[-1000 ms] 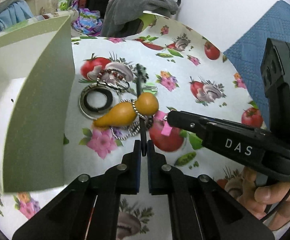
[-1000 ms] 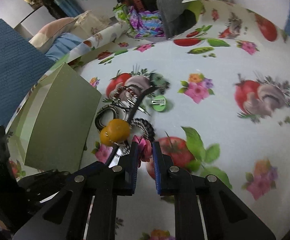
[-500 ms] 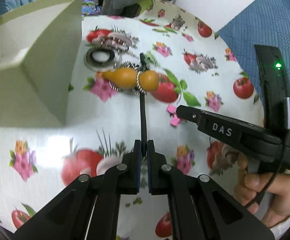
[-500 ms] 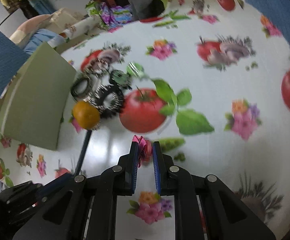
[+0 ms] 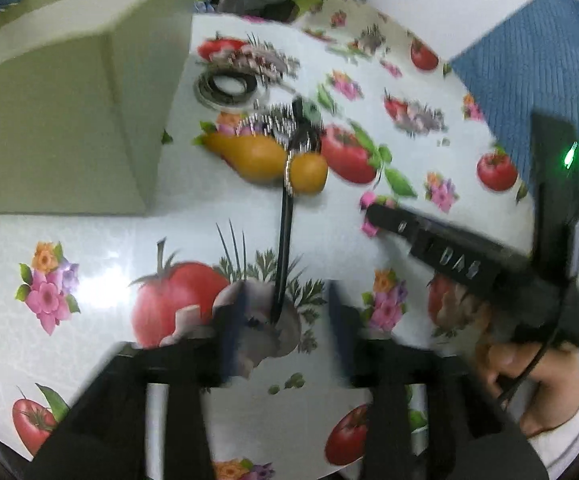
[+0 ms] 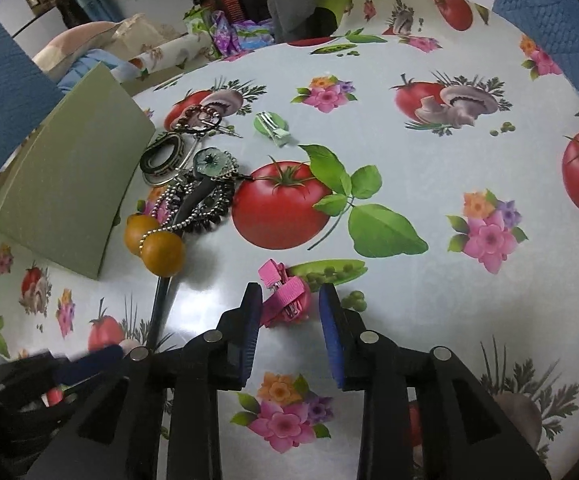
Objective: Organize jewelry
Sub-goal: 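Lift the yellow pendant with the left gripper while the right gripper carries the pink clip toward the box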
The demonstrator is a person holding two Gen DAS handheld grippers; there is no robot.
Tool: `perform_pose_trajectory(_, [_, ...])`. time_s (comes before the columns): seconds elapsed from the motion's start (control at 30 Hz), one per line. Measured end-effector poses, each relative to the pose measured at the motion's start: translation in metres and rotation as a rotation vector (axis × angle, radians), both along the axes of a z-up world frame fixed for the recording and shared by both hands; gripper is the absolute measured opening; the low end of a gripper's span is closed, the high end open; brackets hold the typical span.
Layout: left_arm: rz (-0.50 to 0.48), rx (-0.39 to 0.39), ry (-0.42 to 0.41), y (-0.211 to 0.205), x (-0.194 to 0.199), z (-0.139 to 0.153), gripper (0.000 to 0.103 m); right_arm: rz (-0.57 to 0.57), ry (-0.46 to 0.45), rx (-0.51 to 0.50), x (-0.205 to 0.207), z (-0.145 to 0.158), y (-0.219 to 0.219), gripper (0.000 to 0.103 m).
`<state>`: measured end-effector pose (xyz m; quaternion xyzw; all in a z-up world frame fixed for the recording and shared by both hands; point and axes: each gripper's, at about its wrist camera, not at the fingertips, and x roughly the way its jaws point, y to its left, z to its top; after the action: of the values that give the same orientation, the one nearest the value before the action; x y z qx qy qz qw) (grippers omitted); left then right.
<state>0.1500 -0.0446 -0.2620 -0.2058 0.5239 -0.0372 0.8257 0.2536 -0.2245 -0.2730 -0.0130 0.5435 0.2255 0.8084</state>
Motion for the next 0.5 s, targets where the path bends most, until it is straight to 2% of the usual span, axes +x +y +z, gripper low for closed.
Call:
perform_pose_trajectory(0.07, [0.034, -0.028, -0.043, 0.003, 0.002, 0.007, 0.05, 0.013, -0.009, -0.002, 0.0, 0.0, 0.001, 0.026])
perform_pose_trajectory(0.1, [0.057, -0.04, -0.056, 0.004, 0.005, 0.009, 0.05, 0.02, -0.013, -0.014, 0.0, -0.001, 0.002, 0.022])
perform_pose_trajectory(0.23, [0.152, -0.079, -0.101, 0.009, 0.015, 0.013, 0.05, 0.043, -0.027, -0.028, -0.001, -0.002, 0.004, 0.019])
perform_pose_trajectory(0.43, [0.388, -0.144, -0.092, 0.022, 0.027, 0.006, 0.05, 0.017, -0.023, -0.011, 0.004, 0.0, -0.004, 0.018])
perform_pose_trajectory(0.5, [0.432, -0.146, -0.084, 0.025, 0.03, 0.004, 0.05, 0.014, -0.027, -0.016, 0.004, 0.001, -0.006, 0.017])
